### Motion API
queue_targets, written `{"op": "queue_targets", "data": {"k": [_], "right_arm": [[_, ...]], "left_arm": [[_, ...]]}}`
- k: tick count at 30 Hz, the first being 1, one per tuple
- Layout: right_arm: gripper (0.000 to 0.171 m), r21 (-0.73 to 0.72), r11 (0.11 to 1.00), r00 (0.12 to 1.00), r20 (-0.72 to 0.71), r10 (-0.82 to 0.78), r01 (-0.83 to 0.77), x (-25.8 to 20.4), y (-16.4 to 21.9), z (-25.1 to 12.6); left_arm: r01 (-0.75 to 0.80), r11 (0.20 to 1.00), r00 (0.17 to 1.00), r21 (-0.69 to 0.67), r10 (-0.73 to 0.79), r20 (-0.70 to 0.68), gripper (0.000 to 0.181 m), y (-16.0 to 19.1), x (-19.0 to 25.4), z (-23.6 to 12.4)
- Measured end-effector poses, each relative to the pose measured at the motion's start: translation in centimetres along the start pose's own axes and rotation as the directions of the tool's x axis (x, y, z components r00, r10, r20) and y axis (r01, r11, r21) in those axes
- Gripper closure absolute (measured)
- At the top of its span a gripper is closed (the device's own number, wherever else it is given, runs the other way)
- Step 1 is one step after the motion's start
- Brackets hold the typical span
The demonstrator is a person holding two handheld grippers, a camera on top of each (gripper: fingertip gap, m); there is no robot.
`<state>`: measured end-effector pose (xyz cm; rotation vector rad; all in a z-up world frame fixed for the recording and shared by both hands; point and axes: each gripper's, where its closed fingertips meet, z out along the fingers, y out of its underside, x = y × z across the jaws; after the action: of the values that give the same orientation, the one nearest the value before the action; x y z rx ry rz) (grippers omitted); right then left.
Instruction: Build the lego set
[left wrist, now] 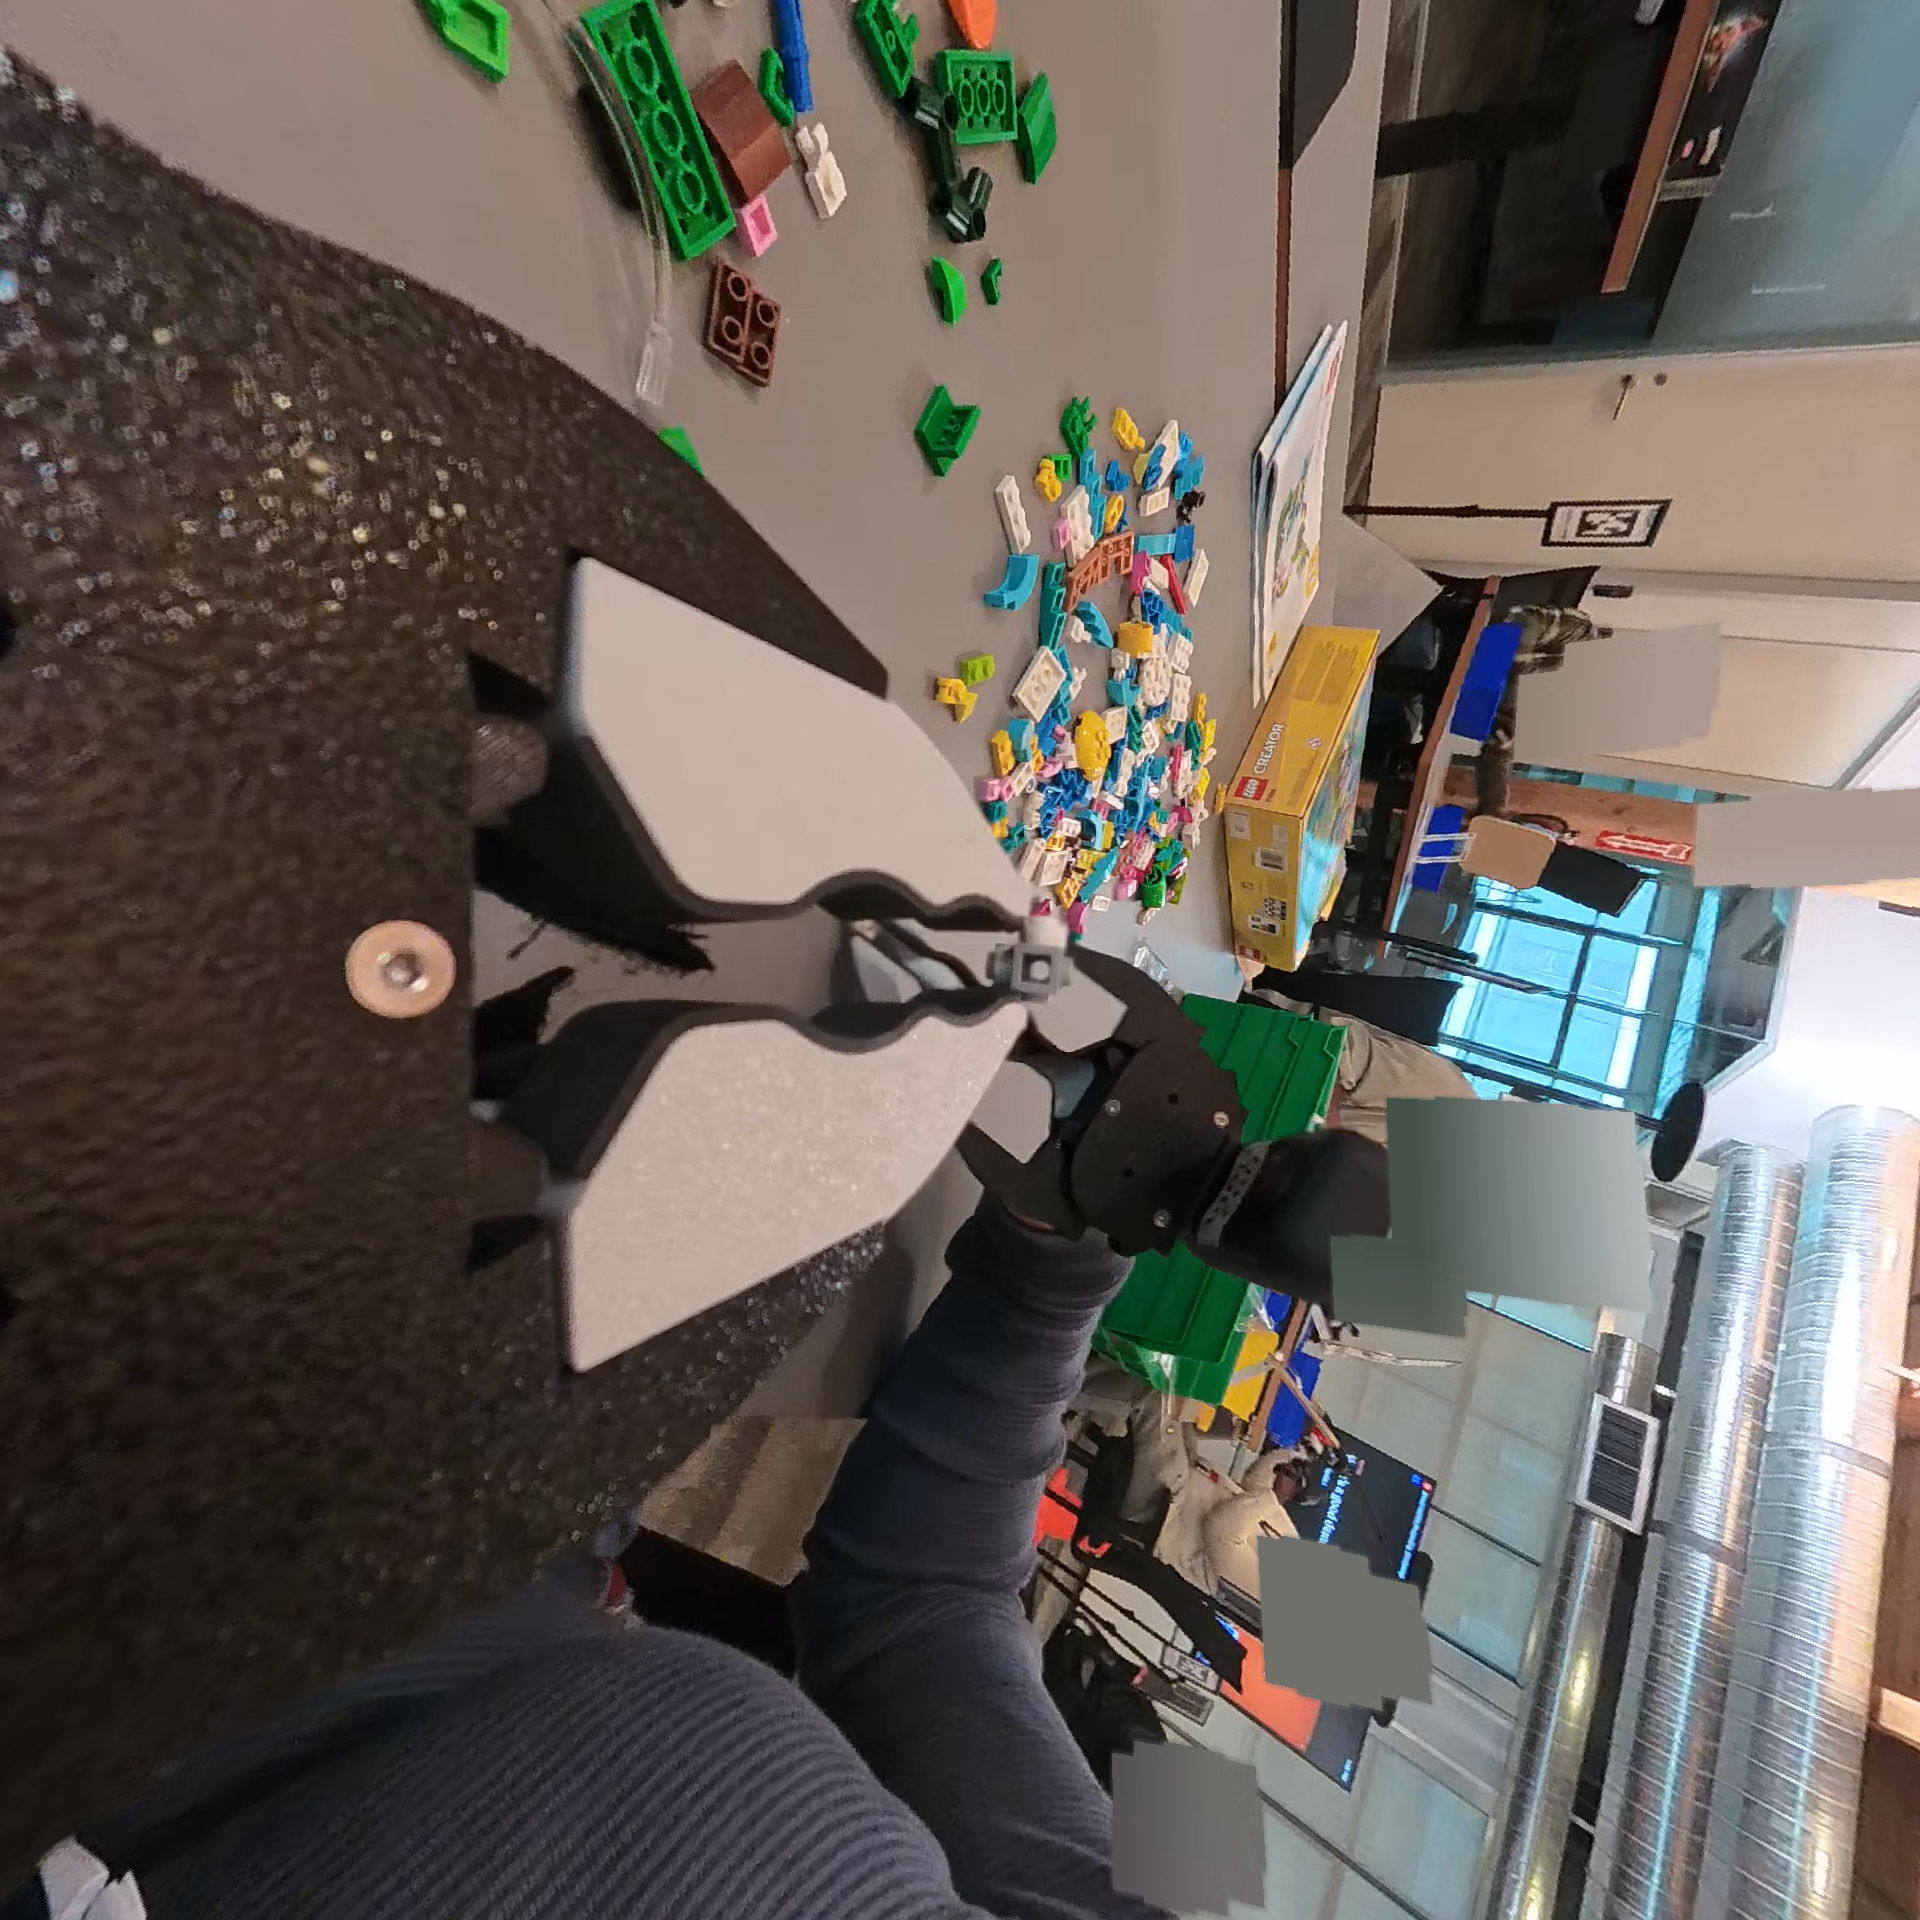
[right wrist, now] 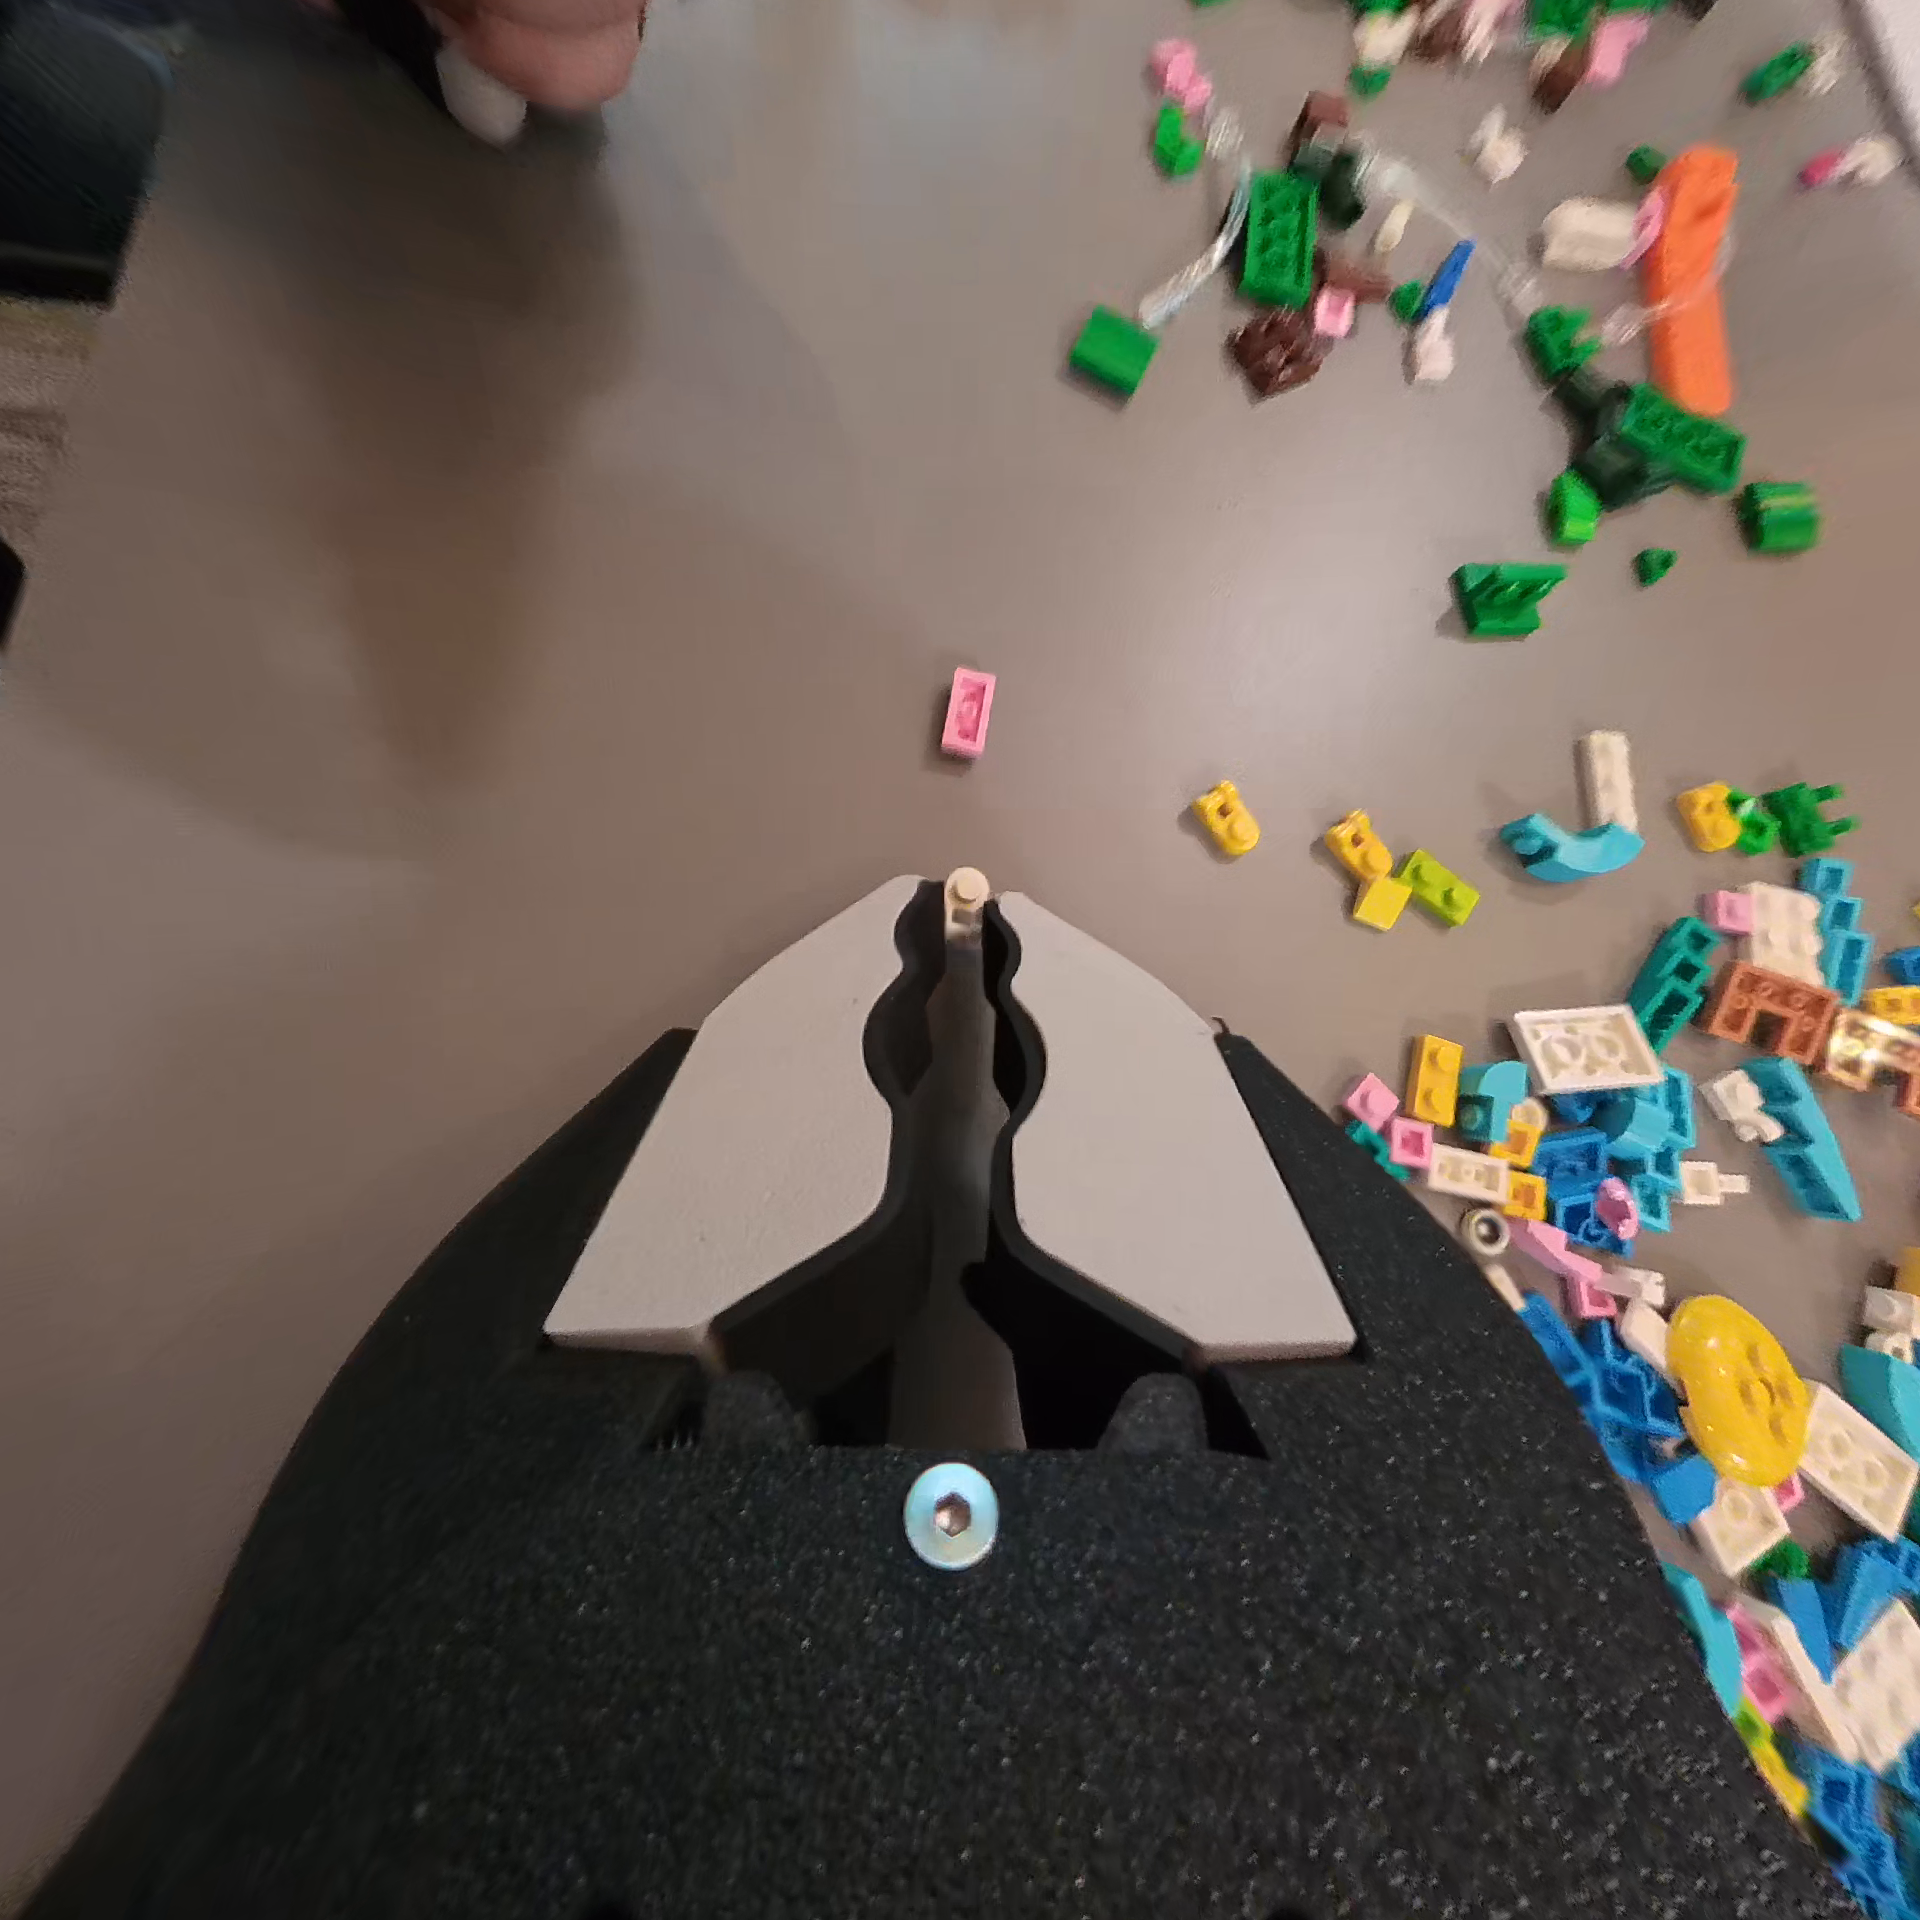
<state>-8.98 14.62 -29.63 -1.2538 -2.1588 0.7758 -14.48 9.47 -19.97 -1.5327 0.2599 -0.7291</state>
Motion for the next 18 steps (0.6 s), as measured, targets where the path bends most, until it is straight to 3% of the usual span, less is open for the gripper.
{"op": "queue_targets", "data": {"k": [3,8,10,18], "right_arm": [[0.165,0.196,0.981,1.000,-0.011,0.013,-0.011,0.1,-3.1,-1.2],[0.165,0.511,0.857,0.993,0.120,0.014,-0.074,-2.2,-7.6,-3.3],[0.165,0.516,0.851,0.985,0.173,0.010,-0.100,-3.1,-7.5,-2.6],[0.165,0.451,0.892,0.988,0.151,-0.037,-0.035,-3.6,-6.5,-1.6]], "left_arm": [[-0.010,0.997,1.000,-0.083,0.010,-0.006,0.172,1.0,0.3,0.5],[-0.075,0.949,0.997,-0.305,0.073,-0.017,0.174,4.1,0.9,1.5],[-0.098,0.922,0.995,-0.374,0.092,-0.033,0.174,5.1,1.3,1.7],[-0.096,0.867,0.995,-0.489,0.064,-0.080,0.174,7.0,2.0,1.8]]}}
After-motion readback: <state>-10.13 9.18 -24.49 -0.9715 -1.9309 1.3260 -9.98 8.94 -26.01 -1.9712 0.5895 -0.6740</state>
